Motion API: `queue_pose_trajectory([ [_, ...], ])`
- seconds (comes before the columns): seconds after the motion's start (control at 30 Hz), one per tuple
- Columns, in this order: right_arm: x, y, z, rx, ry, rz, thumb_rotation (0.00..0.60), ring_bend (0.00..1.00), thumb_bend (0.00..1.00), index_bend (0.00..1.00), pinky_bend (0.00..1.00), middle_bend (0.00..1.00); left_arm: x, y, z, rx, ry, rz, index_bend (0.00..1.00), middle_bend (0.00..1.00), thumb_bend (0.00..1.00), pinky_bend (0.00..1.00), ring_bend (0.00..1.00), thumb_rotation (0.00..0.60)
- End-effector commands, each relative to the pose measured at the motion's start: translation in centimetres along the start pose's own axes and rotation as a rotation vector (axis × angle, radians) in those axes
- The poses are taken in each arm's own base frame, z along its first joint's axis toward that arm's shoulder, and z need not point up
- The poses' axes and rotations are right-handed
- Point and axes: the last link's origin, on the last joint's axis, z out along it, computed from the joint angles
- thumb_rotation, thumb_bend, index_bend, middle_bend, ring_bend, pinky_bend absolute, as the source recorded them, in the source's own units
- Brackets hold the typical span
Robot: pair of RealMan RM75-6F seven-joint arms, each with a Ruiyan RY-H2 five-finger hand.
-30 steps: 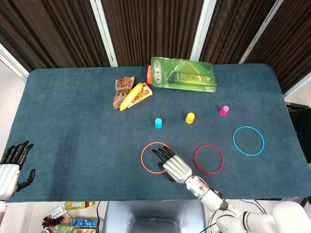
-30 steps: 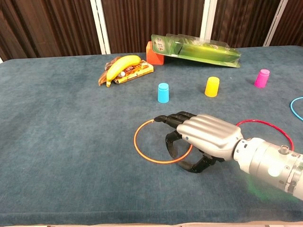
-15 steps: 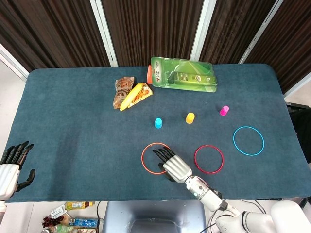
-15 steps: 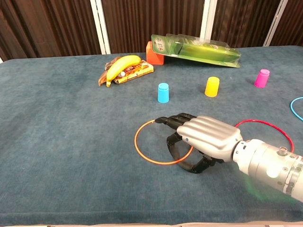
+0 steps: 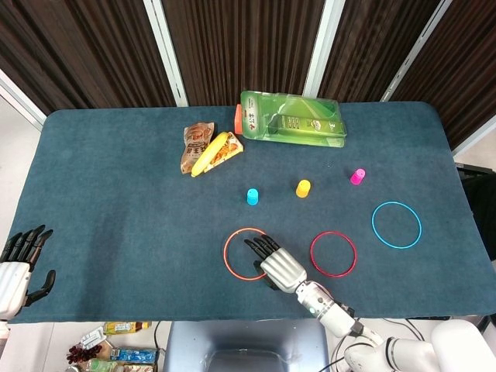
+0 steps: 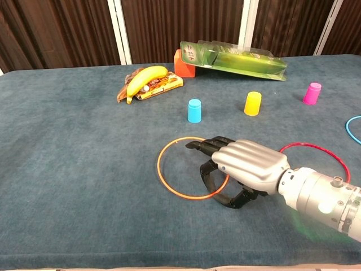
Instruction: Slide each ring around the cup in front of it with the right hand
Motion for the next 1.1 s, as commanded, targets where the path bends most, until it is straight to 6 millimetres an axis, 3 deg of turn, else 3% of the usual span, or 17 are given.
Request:
queue_pose_trajectory([
  [0.03,0.0,0.0,0.0,0.000,0.000,0.001,0.600,0.00,0.51,0.71,0.00,0.06,0.0,0.0,0.0,0.000,0.000,0.001,0.00,0.00,0.47,0.00,0.00,0.600],
  [0.53,0.6,0.6,0.2,-0.020,0.040,0.012,0.600,0.00,0.57,0.85,0.00,0.11,0.1,0.0,0.0,0.001,0.005,-0.002,0.00,0.00,0.47,0.00,0.00,0.600],
  [1.1,4.4,1.2,1.2,-0.034,0.306,0.064,0.600,0.00,0.57,0.89,0.00,0.16,0.0,0.0,0.0,0.004,0.002,-0.002,0.00,0.00,0.47,0.00,0.00,0.600],
])
